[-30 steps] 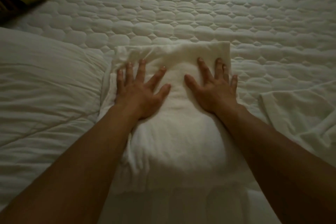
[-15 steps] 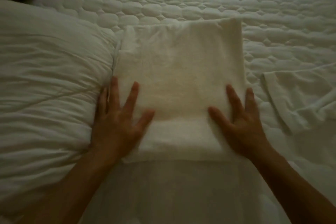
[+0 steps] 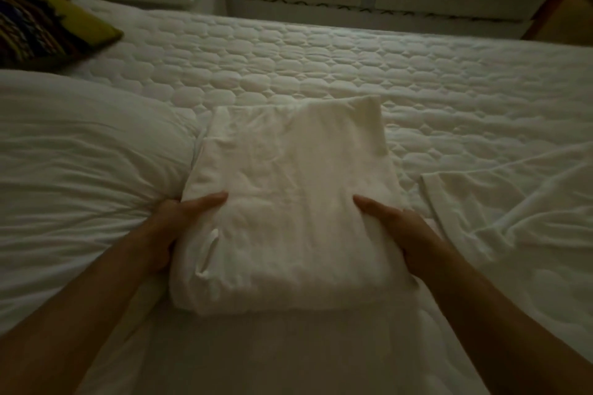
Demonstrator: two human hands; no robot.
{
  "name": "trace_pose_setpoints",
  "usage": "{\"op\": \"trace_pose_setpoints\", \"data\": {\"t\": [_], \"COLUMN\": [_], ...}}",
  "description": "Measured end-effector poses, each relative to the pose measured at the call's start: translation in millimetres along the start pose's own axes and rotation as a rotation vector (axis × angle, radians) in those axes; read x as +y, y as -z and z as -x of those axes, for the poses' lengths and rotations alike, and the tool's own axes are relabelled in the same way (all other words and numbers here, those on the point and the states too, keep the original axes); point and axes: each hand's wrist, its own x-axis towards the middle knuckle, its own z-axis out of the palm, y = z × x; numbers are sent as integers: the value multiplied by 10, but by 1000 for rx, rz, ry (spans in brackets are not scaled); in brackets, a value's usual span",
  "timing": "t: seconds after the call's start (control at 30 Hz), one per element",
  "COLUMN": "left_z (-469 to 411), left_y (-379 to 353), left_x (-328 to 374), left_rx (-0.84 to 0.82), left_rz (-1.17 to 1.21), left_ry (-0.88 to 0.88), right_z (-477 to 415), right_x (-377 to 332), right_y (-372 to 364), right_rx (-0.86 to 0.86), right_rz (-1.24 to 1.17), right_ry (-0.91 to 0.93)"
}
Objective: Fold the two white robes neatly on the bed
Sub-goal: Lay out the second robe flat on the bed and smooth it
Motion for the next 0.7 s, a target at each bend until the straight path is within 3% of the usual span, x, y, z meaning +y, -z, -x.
{"op": "trace_pose_setpoints", "data": {"t": [0.1,0.2,0.3,0.37,0.5,0.57,0.63,0.7], "left_z": [160,457,936,1322,1612,1618,1592,1510], "left_y": [3,63,203,297,411,320,83,-234], "left_x": [50,3,-310,-686,-1396,-1473,-1417,-1243], "left_rx": [-62,-86,-26,7,-7,106,289,422], "left_rz": [36,66,62,21,-278,-392,-676,-905], "left_ry": [-3,-116,-185,-118,34,7,-247,-767], "right_z": [98,483,1072,1485,1837,1899,1914,1862], "right_x": [28,135,399,665,1202,1314,1206,955], "right_y": [-34,97,306,430,460,419,235,-133], "right_rx": [-6,-45,-60,-36,-10,128,359,370], "right_rz": [-75,-136,-114,-77,157,378,585,696], "right_ry": [8,31,17,11,-80,4,326,730]}}
